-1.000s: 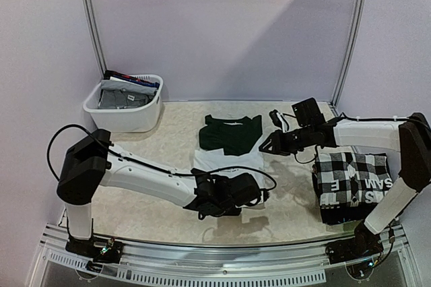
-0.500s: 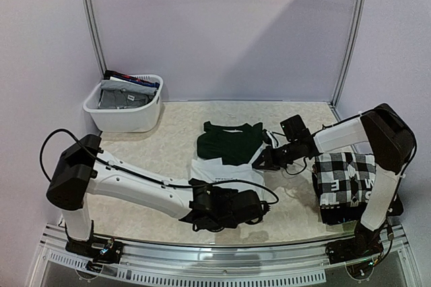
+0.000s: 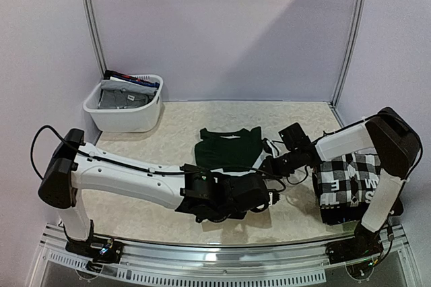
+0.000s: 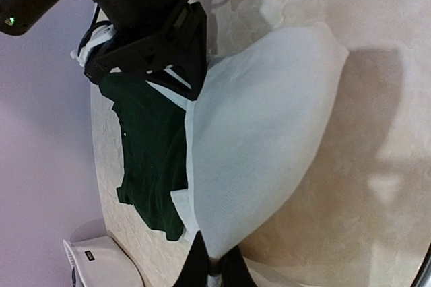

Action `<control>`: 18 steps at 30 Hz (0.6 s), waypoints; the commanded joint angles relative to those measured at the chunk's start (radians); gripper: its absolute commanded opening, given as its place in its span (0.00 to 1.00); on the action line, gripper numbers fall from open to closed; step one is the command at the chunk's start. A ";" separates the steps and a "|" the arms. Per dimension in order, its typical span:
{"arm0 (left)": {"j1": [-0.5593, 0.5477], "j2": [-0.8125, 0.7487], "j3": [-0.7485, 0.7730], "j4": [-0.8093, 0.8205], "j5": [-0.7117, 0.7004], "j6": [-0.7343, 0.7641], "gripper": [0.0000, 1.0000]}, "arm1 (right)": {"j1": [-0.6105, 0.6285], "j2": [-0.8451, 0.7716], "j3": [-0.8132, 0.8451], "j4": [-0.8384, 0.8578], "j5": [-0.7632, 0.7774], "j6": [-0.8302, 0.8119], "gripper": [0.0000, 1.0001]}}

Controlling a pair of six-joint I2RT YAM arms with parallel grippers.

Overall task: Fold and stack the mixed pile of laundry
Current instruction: Fold the 2/3-rectangle-folded T-shirt at the center of the board.

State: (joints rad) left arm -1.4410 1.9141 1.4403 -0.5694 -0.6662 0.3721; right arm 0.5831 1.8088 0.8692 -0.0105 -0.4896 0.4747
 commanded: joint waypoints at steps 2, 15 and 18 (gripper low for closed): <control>0.004 -0.052 0.048 -0.049 0.027 0.033 0.00 | 0.042 -0.111 -0.048 -0.198 0.109 0.020 0.17; 0.078 -0.074 0.091 -0.045 0.167 0.119 0.00 | 0.109 -0.219 -0.026 -0.330 0.274 0.061 0.18; 0.113 -0.069 0.103 -0.039 0.207 0.150 0.00 | 0.109 -0.241 0.016 -0.369 0.336 0.064 0.18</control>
State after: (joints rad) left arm -1.3830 1.8740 1.5070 -0.6254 -0.5323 0.4686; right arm 0.6933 1.6161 0.8238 -0.2985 -0.2707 0.5274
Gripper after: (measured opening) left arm 0.042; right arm 0.178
